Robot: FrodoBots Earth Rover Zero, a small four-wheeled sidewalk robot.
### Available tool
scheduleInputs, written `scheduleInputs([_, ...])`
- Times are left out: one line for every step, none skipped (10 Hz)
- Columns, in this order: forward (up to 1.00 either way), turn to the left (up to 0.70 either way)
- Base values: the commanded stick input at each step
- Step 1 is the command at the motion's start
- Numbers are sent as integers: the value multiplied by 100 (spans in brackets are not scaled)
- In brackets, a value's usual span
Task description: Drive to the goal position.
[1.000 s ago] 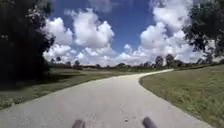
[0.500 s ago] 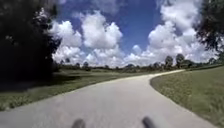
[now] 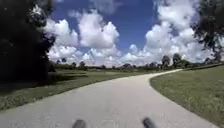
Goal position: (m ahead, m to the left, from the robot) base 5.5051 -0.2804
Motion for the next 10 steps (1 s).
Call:
scheduleInputs([70, 0])
scheduleInputs([70, 0])
scheduleInputs([70, 0])
scheduleInputs([70, 0])
scheduleInputs([70, 0])
scheduleInputs([70, 0])
scheduleInputs([70, 0])
scheduleInputs([70, 0])
scheduleInputs([70, 0])
scheduleInputs([70, 0])
